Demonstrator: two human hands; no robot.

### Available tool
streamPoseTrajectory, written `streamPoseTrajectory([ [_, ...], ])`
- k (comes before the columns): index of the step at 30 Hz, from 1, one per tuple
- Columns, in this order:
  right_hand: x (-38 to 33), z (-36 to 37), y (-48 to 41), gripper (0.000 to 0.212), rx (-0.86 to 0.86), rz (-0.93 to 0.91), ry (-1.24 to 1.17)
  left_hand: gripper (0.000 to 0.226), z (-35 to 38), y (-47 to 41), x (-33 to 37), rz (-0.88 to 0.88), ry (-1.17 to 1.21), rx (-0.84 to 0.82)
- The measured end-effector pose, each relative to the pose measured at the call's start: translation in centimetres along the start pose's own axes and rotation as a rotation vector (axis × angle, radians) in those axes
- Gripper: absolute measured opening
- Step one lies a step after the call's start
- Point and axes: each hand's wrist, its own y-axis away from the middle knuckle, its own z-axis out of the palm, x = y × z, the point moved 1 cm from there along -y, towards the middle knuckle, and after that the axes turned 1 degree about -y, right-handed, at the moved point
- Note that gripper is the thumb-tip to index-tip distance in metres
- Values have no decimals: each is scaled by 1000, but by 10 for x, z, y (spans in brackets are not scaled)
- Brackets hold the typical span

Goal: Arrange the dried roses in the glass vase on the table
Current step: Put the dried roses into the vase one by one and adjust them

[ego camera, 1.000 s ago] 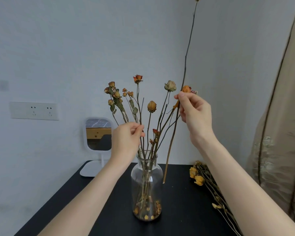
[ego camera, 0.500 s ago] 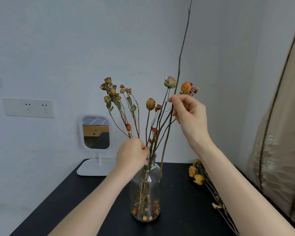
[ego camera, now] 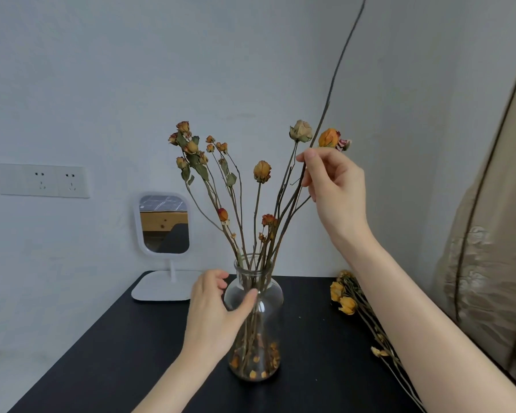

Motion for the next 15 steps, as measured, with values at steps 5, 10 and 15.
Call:
streamPoseTrajectory([
  [5,-10,8,-3,20,55,-64,-10,74,23,-16,-1,-116,128,-196],
  [10,-20,10,-6,18,90,-142,36,56,37,-25,0,-139,197,-162],
  [15,-17,17,-1,17,56,-181,177,60,37,-28,-4,-135,179,-115],
])
